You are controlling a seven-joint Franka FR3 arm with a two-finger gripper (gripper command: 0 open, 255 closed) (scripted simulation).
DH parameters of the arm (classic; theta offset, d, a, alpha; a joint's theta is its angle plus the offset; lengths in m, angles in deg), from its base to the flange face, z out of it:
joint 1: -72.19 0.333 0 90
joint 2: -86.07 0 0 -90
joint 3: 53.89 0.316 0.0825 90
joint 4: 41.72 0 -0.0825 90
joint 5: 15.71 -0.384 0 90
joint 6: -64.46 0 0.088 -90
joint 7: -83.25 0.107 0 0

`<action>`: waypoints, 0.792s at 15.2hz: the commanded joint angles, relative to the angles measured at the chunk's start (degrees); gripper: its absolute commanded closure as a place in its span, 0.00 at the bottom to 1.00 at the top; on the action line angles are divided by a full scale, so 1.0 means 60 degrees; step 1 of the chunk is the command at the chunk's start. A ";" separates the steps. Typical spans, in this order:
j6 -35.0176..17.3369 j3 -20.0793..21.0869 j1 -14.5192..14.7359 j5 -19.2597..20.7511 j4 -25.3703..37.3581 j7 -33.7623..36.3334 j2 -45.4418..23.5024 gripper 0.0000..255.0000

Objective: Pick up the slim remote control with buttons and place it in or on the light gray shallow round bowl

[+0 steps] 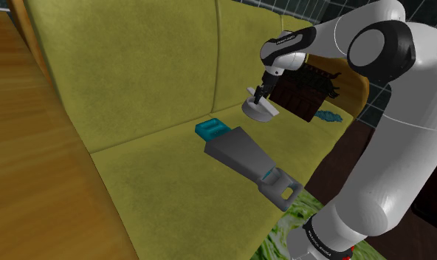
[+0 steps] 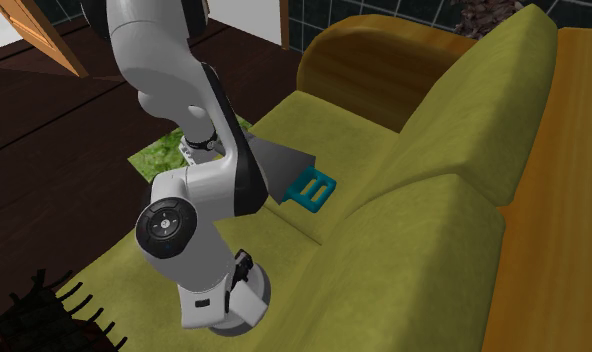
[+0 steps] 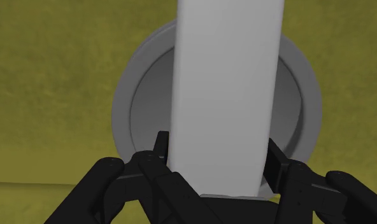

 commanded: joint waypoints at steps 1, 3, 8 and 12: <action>-0.0031 0.0018 0.0009 -0.0014 -0.0051 -0.0006 -0.0049 1.00; -0.0031 0.0016 0.0010 -0.0015 -0.0050 -0.0007 -0.0049 1.00; -0.0022 0.0019 0.0011 -0.0021 -0.0023 -0.0004 -0.0070 0.00; 0.0243 -0.0009 0.0028 0.0056 0.0090 0.0039 0.0094 0.00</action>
